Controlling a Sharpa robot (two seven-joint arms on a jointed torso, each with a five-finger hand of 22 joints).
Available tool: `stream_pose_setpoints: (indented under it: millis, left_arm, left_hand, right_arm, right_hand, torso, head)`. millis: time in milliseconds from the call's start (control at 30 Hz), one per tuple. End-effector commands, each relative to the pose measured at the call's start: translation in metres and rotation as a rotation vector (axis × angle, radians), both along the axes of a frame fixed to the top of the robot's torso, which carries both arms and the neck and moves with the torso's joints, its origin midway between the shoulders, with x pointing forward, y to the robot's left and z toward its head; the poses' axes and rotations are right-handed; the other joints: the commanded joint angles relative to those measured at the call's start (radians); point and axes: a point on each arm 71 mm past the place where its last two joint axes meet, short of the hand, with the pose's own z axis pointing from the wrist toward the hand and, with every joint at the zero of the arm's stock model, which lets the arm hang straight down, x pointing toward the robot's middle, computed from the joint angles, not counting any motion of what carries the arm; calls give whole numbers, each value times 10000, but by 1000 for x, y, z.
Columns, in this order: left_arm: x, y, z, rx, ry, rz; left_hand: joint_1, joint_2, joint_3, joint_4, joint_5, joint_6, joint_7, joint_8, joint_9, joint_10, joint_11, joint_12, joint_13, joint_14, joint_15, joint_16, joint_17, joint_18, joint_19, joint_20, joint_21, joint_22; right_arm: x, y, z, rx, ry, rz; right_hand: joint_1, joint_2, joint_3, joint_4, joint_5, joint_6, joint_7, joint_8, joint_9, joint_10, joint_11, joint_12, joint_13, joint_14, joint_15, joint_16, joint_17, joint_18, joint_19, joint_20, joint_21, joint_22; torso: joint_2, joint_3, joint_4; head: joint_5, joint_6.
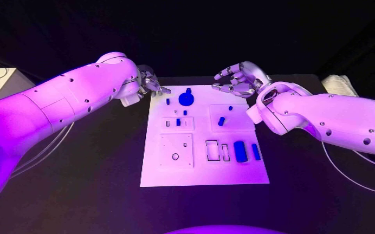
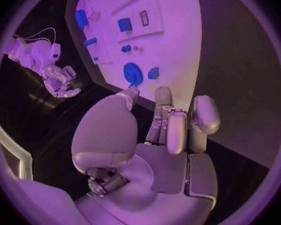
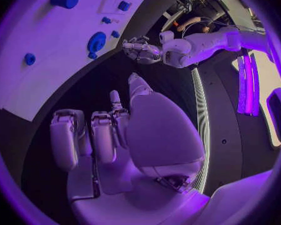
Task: Assemble the parts on the task board
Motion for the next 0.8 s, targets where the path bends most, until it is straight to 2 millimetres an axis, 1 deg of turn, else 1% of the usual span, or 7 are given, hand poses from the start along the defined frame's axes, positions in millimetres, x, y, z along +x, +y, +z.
stream_pose_setpoints:
  millis: [33,133,233,367,433,667,800]
  left_arm:
    - [1,-2,-2,194,166,-209]
    - [2,-4,-4,258,235,-215]
    - [2,-5,-6,303,295,-235]
    - [2,-7,-10,306,357,-289]
    - [1,-9,-12,327,427,-326]
    - [2,-8,-15,366,492,-277]
    - [2,-7,-16,348,464,-241]
  left_hand:
    - [-150,34,-99,2,-18,50,60,-33,-26,-34,47,73,2,278,79,35,975,57,42,67,34,33]
    - [-213,49,-129,0,-23,71,57,-30,-37,-31,45,84,2,285,78,45,990,53,58,69,44,54]
    - [-267,62,-158,-1,-25,91,52,-26,-46,-26,41,96,1,296,77,59,1012,48,75,70,55,77]
    - [-291,69,-172,-1,-26,98,50,-26,-50,-24,40,100,1,301,76,65,1022,48,77,70,57,80]
    - [-304,77,-176,-1,-26,103,49,-24,-52,-23,39,103,1,298,75,62,1016,50,70,70,54,71]
    - [-346,150,-175,-4,-17,119,43,-24,-64,-23,34,111,-2,307,72,74,1034,48,80,70,61,85]
    - [-352,216,-159,-9,-9,131,36,-24,-74,-21,28,117,-5,310,68,80,1041,47,85,69,65,92]
  right_arm:
    - [-1,3,1,11,-96,159]
    - [-1,4,1,19,-100,185]
    - [-2,5,1,26,-104,208]
    - [-2,5,1,32,-107,228]
    - [-2,5,1,35,-113,231]
    - [-2,5,2,33,-124,228]
    - [-2,6,2,34,-125,235]
  right_hand:
    - [-107,-8,40,-5,-8,-19,40,14,-14,-67,-6,-38,1395,930,13,-36,2063,173,615,35,-45,2033]
    - [-107,-8,40,-5,-8,-19,40,14,-14,-67,-6,-38,1395,930,13,-36,2063,173,615,35,-45,2033]
    - [-107,-8,40,-5,-8,-19,40,14,-14,-67,-6,-38,1395,930,13,-36,2063,173,615,35,-45,2033]
    - [-107,-8,40,-5,-8,-19,40,14,-14,-67,-6,-38,1395,930,13,-36,2063,173,615,35,-45,2033]
    - [-107,-8,40,-5,-8,-19,40,14,-14,-67,-6,-38,1395,930,13,-36,2063,173,615,35,-45,2033]
    - [-124,-6,45,-6,2,-21,40,14,-16,-78,-6,-51,1382,928,12,-39,2057,176,611,34,-55,2027]
    - [-124,-6,45,-6,2,-21,40,14,-16,-78,-6,-51,1382,928,12,-39,2057,176,611,34,-55,2027]
  torso:
    - [62,-5,-12]
    - [67,-6,-19]
    - [48,-7,-20]
    - [60,-14,-23]
    - [50,-15,-11]
    - [30,-21,3]
    - [22,-1,2]
  head:
    - [20,48]
    - [27,45]
    - [19,4]
    - [18,11]
    - [-28,-16]
    - [-77,-60]
    - [-62,-73]
